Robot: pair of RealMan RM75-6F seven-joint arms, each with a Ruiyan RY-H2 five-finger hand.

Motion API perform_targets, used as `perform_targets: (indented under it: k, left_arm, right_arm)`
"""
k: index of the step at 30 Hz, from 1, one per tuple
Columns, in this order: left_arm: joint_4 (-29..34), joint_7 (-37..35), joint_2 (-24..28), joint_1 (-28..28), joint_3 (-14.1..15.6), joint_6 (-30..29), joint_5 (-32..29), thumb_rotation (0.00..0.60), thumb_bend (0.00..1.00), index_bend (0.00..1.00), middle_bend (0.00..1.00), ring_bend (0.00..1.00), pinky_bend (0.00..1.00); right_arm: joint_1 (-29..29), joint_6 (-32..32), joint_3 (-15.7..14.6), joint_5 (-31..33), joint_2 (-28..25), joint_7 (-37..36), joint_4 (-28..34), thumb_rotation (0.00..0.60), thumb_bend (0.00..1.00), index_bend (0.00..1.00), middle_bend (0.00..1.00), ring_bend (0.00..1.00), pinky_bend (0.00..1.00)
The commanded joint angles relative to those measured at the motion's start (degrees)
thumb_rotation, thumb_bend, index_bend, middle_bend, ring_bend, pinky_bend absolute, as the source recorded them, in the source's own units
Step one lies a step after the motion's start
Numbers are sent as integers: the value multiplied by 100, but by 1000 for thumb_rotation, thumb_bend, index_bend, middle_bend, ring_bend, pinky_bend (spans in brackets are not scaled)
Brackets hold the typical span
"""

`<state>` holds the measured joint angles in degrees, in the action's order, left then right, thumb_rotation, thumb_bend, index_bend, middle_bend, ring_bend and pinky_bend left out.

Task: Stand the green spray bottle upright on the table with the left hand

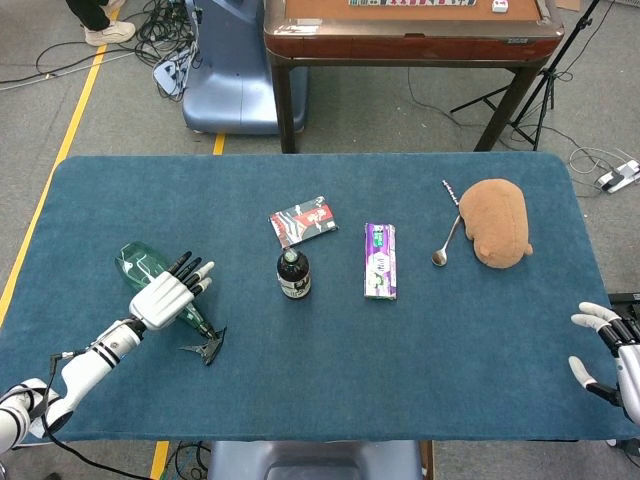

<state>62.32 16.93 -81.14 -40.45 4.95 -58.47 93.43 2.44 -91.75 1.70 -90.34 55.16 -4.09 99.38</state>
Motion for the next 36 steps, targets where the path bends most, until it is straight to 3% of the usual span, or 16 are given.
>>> perform_targets:
  k: [1, 9, 19, 30, 36]
  left_arm:
    - [111, 282, 47, 7, -58, 165, -114, 600, 130, 238, 115, 0, 0]
    - [212, 599, 16, 37, -108, 360, -288, 600, 137, 292, 178, 6, 0]
    - [-89, 350, -156, 99, -54, 257, -169, 600, 149, 390, 308, 91, 0]
    - [-553, -371, -377, 164, -4, -50, 47, 600, 187, 524, 461, 212, 0]
    - [-182, -1059, -107, 203, -181, -441, 15, 600, 205, 550, 488, 231, 0]
  right_arm:
    - [-5, 6, 1, -4, 1, 0, 0, 600, 270, 319, 244, 184, 295]
    - [20, -15, -7, 6, -4, 10, 12, 600, 270, 318, 244, 184, 295]
    - [38, -35, -18, -14, -17, 38, 44, 600, 270, 318, 245, 184, 295]
    - [54, -76, -25, -65, -52, 101, 132, 600, 270, 318, 244, 184, 295]
    - [42, -59, -18, -66, -59, 142, 169, 600, 270, 318, 244, 184, 295]
